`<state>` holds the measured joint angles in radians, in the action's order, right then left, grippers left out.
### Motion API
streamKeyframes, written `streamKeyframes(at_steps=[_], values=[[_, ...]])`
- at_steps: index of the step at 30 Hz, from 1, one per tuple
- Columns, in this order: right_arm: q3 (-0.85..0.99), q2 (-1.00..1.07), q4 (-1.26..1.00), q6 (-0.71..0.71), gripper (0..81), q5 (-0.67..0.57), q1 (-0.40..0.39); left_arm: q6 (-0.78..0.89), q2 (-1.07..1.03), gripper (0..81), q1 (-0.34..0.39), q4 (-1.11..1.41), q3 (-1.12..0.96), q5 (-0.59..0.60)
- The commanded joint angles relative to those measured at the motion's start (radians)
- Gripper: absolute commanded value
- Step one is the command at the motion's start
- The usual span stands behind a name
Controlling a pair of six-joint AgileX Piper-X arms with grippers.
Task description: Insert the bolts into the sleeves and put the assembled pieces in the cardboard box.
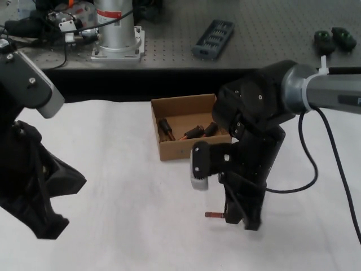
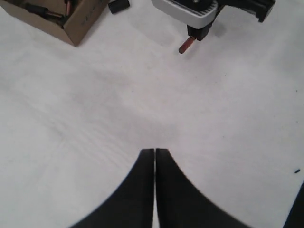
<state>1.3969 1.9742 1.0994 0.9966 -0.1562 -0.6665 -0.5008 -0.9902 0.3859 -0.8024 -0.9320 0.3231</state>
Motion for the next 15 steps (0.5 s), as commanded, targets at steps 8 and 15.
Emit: streamKeyframes(at_steps=[8, 15], values=[[0.013, -0.025, -0.084, 0.63, 2.7, -0.01, 0.0, -0.157, 0.012, 0.6, -0.002, 0.103, -0.002, 0.003], [0.013, -0.025, -0.084, 0.97, 2.7, 0.033, 0.002, -0.217, 0.012, 0.6, -0.002, 0.131, -0.002, 0.003]])
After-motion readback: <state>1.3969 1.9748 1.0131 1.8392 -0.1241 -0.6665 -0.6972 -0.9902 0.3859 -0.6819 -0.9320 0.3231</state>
